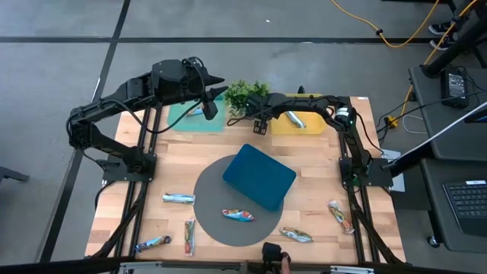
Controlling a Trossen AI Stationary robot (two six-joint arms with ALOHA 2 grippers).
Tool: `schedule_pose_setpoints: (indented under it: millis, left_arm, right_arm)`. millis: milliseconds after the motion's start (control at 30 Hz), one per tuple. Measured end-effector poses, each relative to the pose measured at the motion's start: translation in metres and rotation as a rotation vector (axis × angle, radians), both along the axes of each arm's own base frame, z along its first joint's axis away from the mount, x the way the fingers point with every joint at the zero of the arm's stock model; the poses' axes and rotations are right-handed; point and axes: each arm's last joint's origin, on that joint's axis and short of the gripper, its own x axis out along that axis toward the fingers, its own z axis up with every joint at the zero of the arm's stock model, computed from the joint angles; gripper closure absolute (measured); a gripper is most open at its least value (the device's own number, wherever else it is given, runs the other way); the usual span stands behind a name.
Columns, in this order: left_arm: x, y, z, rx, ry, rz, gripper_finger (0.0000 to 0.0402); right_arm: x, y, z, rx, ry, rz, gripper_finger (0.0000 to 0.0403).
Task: Pick and place Granola Bars by type
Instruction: Put the top blue granola bar into the blue bin
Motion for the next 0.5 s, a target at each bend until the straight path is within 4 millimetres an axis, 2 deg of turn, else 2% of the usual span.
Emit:
schedule_pose_setpoints:
  millis: [333, 500]
  left_arm:
    - [0.0001, 0.0, -0.0001, -0.001, 0.0, 0.0, 0.0286]
    - [0.0001, 0.0, -0.0001, -0.002, -0.001, 0.001, 0.0286]
  right_arm:
    - [0.0008, 0.0013, -0.0005, 0.073, -0.036, 0.026, 0.0131]
    - [0.0004, 0.0025, -0.0007, 0.09, -0.033, 0.031, 0.016]
